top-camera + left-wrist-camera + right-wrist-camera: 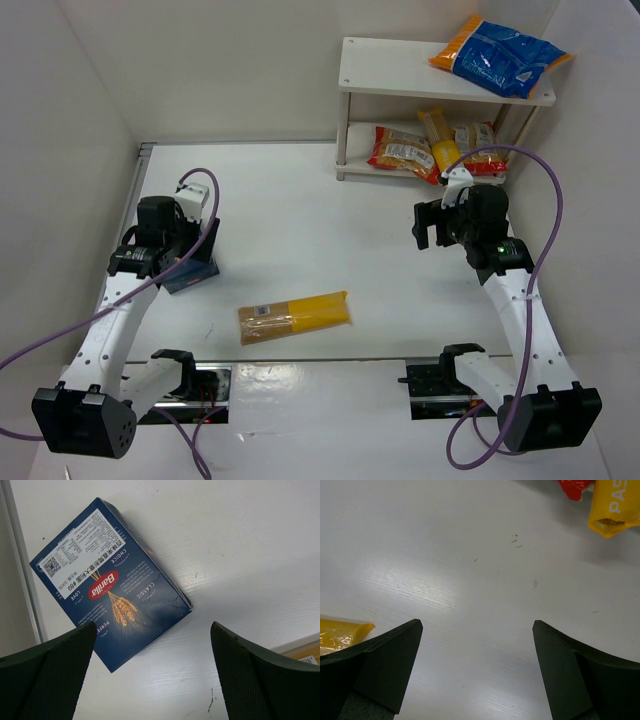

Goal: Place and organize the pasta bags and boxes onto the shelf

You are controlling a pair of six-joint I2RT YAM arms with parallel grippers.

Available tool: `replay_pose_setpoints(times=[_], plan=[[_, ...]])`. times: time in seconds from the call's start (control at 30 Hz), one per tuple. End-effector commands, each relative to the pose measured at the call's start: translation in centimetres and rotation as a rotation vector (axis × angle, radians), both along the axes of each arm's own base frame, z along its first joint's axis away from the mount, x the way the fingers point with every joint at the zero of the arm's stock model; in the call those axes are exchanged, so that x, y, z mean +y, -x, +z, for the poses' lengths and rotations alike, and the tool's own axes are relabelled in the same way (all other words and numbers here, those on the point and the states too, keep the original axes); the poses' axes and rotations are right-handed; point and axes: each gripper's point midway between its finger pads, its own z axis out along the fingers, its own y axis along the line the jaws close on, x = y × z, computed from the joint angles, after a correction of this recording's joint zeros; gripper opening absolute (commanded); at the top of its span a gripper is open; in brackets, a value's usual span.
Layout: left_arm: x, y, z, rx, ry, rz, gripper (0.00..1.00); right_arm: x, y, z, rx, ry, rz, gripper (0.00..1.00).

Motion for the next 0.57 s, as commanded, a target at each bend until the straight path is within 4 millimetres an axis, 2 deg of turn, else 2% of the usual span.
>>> replay_pose_setpoints(times=[0.0, 0.53], plan=[[0.14, -0.6, 1.64, -0.064, 0.014, 0.02, 1.0, 0.21, 0.14, 1.34, -0.038, 0.0, 0.024, 1.0], [0.14, -0.6, 1.64, -0.064, 0.014, 0.02, 1.0, 0.52, 0.32, 1.63, -0.047, -0.01, 0.04, 1.0]])
